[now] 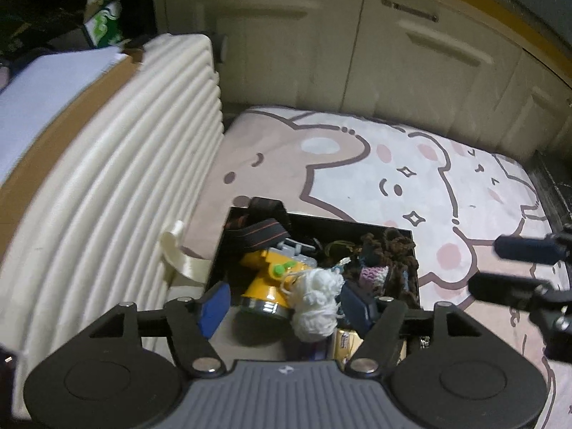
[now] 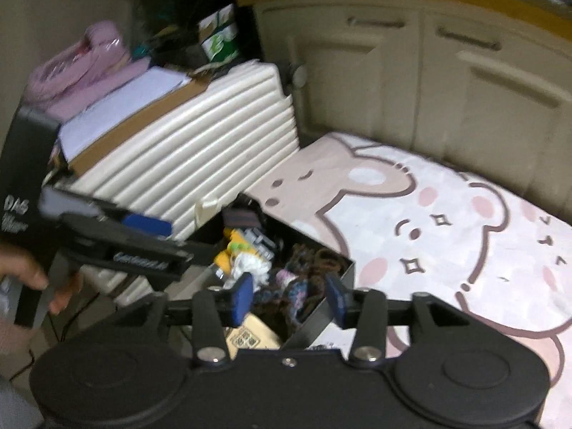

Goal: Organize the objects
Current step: 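Open both tools to release the yarn ball and tissue pack, then withdraw, then move both tools toward the twisted rope and flower clip beside the box, then grasp the twisted blue-gold rope with the left tool while the right tool grasps the beige flower clip, then lift the rope with the left tool while the right tool lifts the flower clip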

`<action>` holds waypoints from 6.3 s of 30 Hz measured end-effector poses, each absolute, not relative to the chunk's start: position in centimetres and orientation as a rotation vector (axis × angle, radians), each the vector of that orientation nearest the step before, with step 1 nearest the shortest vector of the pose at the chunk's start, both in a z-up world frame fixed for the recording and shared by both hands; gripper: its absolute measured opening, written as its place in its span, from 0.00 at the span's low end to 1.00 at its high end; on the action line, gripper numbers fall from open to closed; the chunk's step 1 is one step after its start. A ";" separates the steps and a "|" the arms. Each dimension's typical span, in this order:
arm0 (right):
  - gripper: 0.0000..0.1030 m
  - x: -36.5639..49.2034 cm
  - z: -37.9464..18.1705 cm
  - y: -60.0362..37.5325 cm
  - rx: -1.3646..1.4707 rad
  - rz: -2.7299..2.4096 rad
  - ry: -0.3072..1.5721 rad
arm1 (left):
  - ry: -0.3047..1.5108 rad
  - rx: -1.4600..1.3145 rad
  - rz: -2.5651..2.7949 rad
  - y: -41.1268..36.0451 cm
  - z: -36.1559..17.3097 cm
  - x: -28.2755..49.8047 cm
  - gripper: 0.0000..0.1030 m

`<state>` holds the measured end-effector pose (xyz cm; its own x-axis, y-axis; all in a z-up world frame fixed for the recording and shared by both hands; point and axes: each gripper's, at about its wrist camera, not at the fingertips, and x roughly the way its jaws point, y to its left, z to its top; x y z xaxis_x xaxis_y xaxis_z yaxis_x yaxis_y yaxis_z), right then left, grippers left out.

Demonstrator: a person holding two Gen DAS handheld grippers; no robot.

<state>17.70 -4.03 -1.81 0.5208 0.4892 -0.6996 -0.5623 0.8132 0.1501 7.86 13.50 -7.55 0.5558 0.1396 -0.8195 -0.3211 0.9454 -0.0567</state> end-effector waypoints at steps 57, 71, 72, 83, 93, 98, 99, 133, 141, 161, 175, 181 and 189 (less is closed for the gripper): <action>1.00 15.2 -3.7 -13.1 -0.095 0.308 0.874 | 1.010 -0.098 0.195 6.4 -5.9 7.0 1.00; 1.00 15.4 -8.5 -13.7 -0.126 0.354 1.067 | 1.062 -0.203 0.059 3.9 -7.2 8.6 0.91; 0.98 15.4 -8.8 -13.6 -0.132 0.366 1.080 | 1.067 -0.224 0.058 3.8 -7.4 8.6 0.89; 0.76 14.9 -11.7 -11.6 -0.188 0.507 1.168 | 1.110 -0.535 0.076 3.4 -9.0 9.3 0.77; 0.53 14.9 -12.8 -10.8 -0.218 0.584 1.193 | 1.137 -0.627 0.170 1.5 -10.5 10.1 0.74; 0.24 15.3 -13.0 -11.4 -0.191 0.600 1.210 | 1.148 -0.639 0.190 0.6 -11.2 10.5 0.74; 0.22 15.3 -13.0 -11.6 -0.186 0.605 1.209 | 1.150 -0.643 0.194 0.5 -11.3 10.6 0.74; 0.02 15.8 -10.6 -19.6 0.072 0.554 1.114 | 1.209 -0.380 0.365 -6.0 -17.3 14.5 0.63; 0.30 15.7 -10.8 -19.0 0.117 0.603 1.126 | 1.249 -0.325 0.291 -5.4 -17.5 14.2 0.42; 0.28 15.6 -13.4 -12.8 -0.168 0.701 1.135 | 1.164 -0.590 0.388 -2.7 -17.0 13.2 0.80; 0.14 15.6 -11.1 -16.9 -0.017 0.663 1.102 | 1.202 -0.293 0.408 -5.0 -18.2 15.9 0.77; 0.14 16.0 -10.4 -19.1 0.034 0.565 1.094 | 1.250 -0.248 0.273 -5.0 -18.3 15.5 0.73; 0.14 16.1 -9.4 -19.9 0.065 0.493 1.076 | 1.345 -0.016 0.001 -7.1 -18.2 14.5 0.73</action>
<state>16.15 -19.93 -9.40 0.3775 0.4165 -0.8270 -0.3540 0.8902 0.2867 14.51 -7.13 -18.22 0.2240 -0.0090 -0.9745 -0.0100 0.9999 -0.0115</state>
